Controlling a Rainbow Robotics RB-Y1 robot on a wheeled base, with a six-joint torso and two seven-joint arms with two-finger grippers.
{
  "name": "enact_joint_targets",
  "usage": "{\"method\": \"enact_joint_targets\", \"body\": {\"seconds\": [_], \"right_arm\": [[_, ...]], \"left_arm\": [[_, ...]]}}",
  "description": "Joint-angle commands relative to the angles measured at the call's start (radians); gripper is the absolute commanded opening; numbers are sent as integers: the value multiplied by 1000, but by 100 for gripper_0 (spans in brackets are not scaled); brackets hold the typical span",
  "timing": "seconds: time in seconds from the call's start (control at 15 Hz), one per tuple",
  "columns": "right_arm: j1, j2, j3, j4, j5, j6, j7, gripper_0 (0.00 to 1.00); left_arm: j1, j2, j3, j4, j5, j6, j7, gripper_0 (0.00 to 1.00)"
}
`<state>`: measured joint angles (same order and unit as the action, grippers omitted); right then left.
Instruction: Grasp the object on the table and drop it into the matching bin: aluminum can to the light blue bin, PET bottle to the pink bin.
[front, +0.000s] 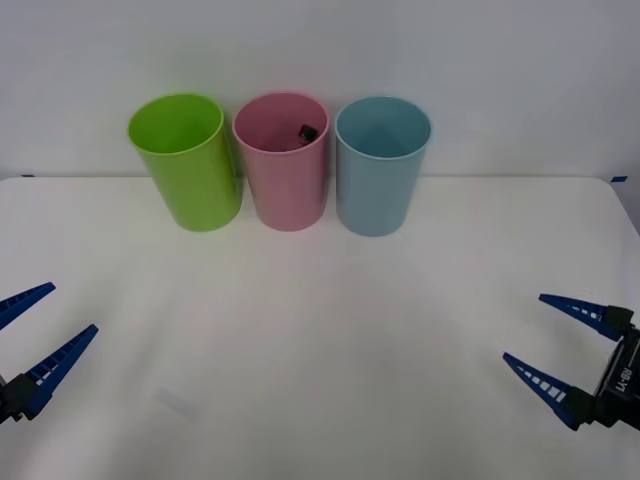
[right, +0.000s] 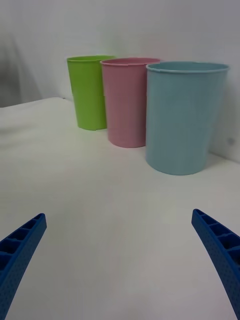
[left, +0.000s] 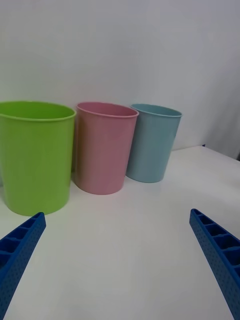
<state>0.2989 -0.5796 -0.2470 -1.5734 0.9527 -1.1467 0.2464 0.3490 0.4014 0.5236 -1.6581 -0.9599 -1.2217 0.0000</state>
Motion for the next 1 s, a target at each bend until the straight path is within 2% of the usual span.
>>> {"method": "enact_joint_targets", "body": {"seconds": [0.07,0.4,1.0], "right_arm": [[0,1,-44,73,0,-96,2,100],[2,3,-87,158,0,-171,2,100],[19,1,-87,156,18,-176,2,100]], "left_arm": [[0,0,0,0,0,0,0,100],[0,0,0,0,0,0,0,100],[0,0,0,0,0,0,0,100]]}}
